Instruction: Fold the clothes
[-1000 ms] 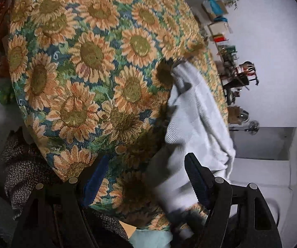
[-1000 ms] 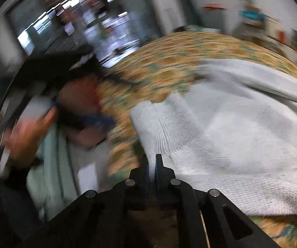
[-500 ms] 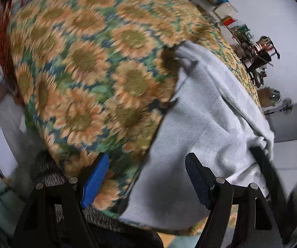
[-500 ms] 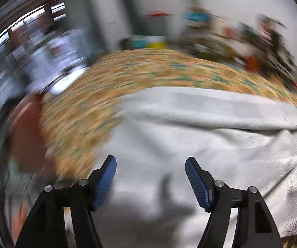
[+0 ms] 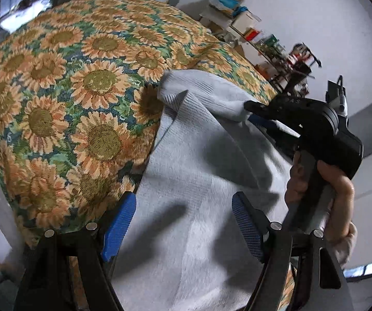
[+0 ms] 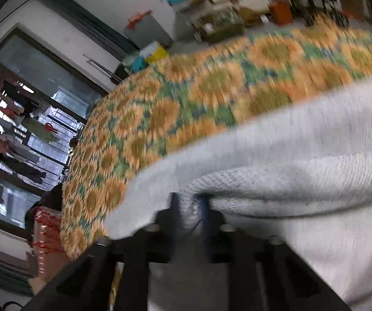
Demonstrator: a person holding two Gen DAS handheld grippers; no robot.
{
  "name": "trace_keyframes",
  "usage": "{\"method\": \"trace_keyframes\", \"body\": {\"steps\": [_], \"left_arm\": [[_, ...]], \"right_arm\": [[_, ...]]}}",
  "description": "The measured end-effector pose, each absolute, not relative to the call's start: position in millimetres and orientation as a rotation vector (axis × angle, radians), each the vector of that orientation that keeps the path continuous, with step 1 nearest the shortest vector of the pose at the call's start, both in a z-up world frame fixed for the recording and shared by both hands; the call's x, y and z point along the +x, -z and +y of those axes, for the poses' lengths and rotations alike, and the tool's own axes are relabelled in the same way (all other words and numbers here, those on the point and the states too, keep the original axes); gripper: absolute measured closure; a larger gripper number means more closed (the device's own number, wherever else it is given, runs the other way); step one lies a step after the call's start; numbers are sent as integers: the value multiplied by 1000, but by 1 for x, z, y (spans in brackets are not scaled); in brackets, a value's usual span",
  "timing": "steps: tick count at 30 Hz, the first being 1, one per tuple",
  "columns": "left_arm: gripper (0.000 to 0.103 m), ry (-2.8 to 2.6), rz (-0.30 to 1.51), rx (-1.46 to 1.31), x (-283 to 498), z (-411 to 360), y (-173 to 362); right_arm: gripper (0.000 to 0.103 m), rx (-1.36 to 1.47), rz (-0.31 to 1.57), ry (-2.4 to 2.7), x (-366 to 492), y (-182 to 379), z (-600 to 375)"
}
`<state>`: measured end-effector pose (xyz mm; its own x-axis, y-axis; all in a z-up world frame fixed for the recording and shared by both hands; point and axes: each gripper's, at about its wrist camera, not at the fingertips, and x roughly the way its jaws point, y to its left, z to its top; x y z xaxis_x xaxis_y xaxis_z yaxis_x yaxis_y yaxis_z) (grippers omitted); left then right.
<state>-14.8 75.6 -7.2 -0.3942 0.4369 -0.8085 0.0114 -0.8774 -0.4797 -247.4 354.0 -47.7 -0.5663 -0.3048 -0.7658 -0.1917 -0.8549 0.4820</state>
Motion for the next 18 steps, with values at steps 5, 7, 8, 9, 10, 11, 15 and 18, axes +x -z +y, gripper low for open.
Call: {"method": "trace_keyframes", "body": {"steps": [5, 7, 8, 9, 10, 11, 15, 18], "left_arm": [[26, -2409, -784, -1514, -39, 68, 6], [26, -2440, -889, -1509, -52, 67, 1], [26, -2460, -959, -1497, -61, 67, -3], [26, -2474, -1035, -1474, -71, 68, -8], [26, -2480, -1077, -1467, -79, 71, -11], [26, -2491, -1102, -1474, -89, 76, -14], [26, -2469, -955, -1572, -121, 103, -16], [26, -2439, -881, -1676, -124, 112, -1]], "right_arm": [[96, 1274, -429, 2802, -299, 3, 340], [97, 1225, -381, 2889, -327, -12, 344], [97, 1203, -361, 2937, -341, -20, 347], [97, 1187, -339, 2980, -356, -26, 350], [90, 1201, -317, 3004, -369, -25, 354], [84, 1243, -301, 3001, -379, -22, 356], [49, 1334, -240, 2868, -378, -9, 358], [47, 1349, -70, 2767, -370, 4, 344]]}}
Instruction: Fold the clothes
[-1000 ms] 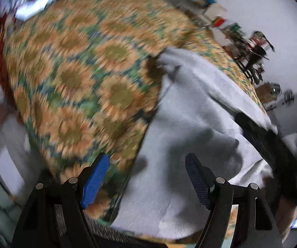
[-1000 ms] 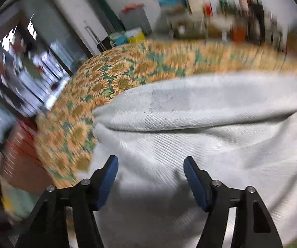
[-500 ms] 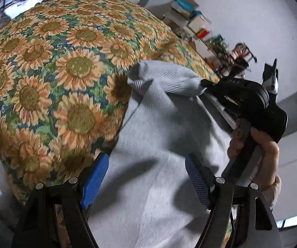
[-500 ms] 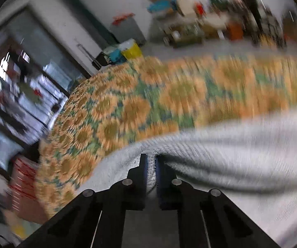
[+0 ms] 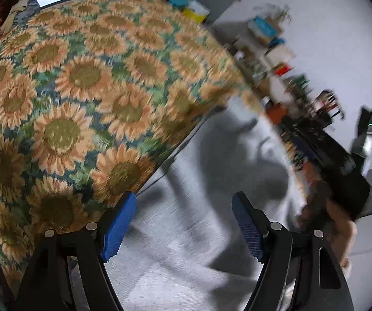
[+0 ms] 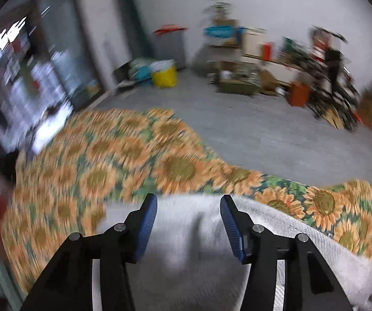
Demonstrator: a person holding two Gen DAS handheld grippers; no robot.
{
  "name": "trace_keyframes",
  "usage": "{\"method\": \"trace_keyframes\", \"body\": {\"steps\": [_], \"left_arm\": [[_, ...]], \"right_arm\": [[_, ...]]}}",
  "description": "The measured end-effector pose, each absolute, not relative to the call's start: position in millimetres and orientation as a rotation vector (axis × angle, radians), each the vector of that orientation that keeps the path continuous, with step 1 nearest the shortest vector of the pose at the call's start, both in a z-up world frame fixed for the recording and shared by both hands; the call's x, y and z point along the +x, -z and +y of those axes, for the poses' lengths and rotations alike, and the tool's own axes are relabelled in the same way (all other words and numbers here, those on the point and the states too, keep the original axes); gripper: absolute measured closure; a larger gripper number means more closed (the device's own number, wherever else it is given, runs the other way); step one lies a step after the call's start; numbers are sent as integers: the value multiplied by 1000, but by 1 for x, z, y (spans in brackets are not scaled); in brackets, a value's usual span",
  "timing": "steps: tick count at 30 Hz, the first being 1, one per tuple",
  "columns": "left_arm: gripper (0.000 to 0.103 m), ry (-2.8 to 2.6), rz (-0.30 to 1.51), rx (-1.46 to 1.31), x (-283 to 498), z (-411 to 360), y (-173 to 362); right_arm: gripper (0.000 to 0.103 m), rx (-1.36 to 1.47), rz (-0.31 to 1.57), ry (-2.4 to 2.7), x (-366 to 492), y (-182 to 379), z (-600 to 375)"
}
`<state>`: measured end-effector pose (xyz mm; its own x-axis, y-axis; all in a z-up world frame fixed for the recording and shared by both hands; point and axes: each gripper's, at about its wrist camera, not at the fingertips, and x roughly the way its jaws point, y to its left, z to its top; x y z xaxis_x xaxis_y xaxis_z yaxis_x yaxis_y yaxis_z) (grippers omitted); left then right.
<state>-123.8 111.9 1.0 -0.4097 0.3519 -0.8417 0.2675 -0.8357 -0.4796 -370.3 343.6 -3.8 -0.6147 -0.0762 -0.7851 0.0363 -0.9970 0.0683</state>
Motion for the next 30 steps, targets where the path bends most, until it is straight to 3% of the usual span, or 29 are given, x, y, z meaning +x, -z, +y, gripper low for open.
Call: {"method": "trace_keyframes", "body": {"steps": [4, 8, 18, 26, 30], "left_arm": [[26, -2388, -798, -1806, -113, 114, 19], [26, -2414, -608, -1893, -93, 105, 13], [26, -2316, -306, -2046, -44, 92, 25], [26, -2264, -414, -2019, -1, 82, 29], [26, -2259, -578, -1992, 20, 58, 26]], "right_arm": [[35, 1391, 21, 2620, -352, 35, 332], [36, 1445, 52, 2563, -318, 57, 325], [34, 1363, -53, 2499, -134, 68, 321], [31, 1287, 29, 2544, -25, 46, 309], [27, 1181, 250, 2503, -5, 54, 260]]}}
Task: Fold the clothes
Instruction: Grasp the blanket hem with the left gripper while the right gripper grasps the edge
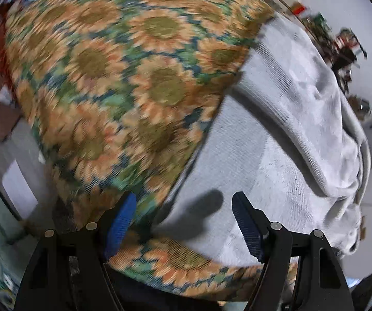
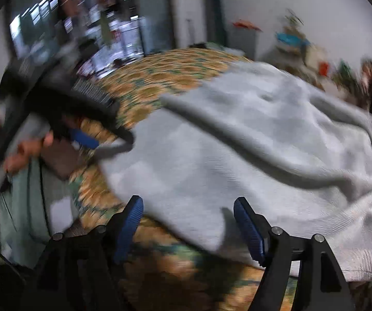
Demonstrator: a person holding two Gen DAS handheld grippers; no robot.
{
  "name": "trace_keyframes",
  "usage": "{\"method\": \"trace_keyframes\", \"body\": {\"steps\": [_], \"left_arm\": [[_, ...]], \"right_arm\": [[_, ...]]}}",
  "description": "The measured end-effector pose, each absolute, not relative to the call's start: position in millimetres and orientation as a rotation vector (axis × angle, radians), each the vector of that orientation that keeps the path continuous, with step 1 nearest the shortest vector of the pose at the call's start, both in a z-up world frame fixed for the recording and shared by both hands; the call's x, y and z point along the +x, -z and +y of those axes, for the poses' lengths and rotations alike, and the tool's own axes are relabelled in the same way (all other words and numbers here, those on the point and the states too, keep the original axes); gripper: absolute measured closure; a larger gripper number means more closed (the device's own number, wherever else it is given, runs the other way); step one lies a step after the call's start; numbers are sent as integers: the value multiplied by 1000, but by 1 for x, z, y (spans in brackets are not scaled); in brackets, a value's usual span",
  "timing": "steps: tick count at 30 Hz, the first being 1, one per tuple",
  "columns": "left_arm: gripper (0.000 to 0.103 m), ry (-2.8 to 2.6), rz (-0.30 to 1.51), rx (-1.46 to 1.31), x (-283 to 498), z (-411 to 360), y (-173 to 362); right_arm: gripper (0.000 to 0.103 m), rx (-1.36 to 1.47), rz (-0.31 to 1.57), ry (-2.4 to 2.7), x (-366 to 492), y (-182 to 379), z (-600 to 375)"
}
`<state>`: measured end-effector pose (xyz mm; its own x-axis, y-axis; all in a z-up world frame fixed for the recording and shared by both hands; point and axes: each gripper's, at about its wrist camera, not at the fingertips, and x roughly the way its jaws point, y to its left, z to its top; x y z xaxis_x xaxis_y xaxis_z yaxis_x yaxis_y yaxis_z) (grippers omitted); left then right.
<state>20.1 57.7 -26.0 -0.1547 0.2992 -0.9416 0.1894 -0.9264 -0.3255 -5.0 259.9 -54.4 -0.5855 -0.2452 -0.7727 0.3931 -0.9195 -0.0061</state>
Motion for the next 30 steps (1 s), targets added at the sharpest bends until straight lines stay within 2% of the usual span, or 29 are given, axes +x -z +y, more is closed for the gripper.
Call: {"method": "trace_keyframes", "body": {"steps": [3, 5, 6, 7, 10, 14, 17, 21, 23, 24, 25, 26, 27, 28, 30], "left_arm": [[26, -2192, -743, -1966, 36, 41, 26], [26, -2136, -866, -1942, 46, 33, 26], [26, -2111, -924, -1928, 51, 31, 26], [26, -2094, -971, -1915, 56, 31, 27], [26, -2032, -1079, -1911, 44, 36, 26], [26, -1958, -1192, -1921, 40, 46, 33], [26, -1954, -1321, -1830, 39, 42, 29], [26, -1902, -1375, -1802, 25, 57, 28], [52, -1897, -1304, -1794, 18, 71, 28], [69, -1894, -1268, -1791, 15, 77, 28], [76, -1900, -1243, -1800, 14, 81, 28], [81, -1915, -1231, -1789, 13, 83, 28], [86, -1931, -1220, -1778, 12, 84, 26], [86, -1946, -1208, -1767, 12, 85, 25], [86, -1973, -1190, -1745, 10, 87, 22]], "right_arm": [[28, 1167, 457, 2543, -9, 72, 226], [28, 1189, 501, 2590, -21, 77, 217], [43, 1198, 468, 2598, -27, 77, 218], [70, 1214, 427, 2598, -32, 76, 219], [91, 1232, 321, 2587, -41, 70, 223], [92, 1147, 285, 2624, -39, 49, 227], [92, 1094, 277, 2642, -37, 40, 228], [92, 1086, 210, 2630, -38, 38, 235], [91, 1082, 194, 2632, -35, 39, 239], [90, 1079, 192, 2636, -34, 40, 242], [85, 1078, 187, 2641, -32, 40, 247], [82, 1079, 183, 2646, -30, 41, 252], [71, 1085, 179, 2651, -27, 42, 258], [61, 1095, 174, 2659, -22, 43, 266], [54, 1123, 147, 2667, -16, 47, 278]]}}
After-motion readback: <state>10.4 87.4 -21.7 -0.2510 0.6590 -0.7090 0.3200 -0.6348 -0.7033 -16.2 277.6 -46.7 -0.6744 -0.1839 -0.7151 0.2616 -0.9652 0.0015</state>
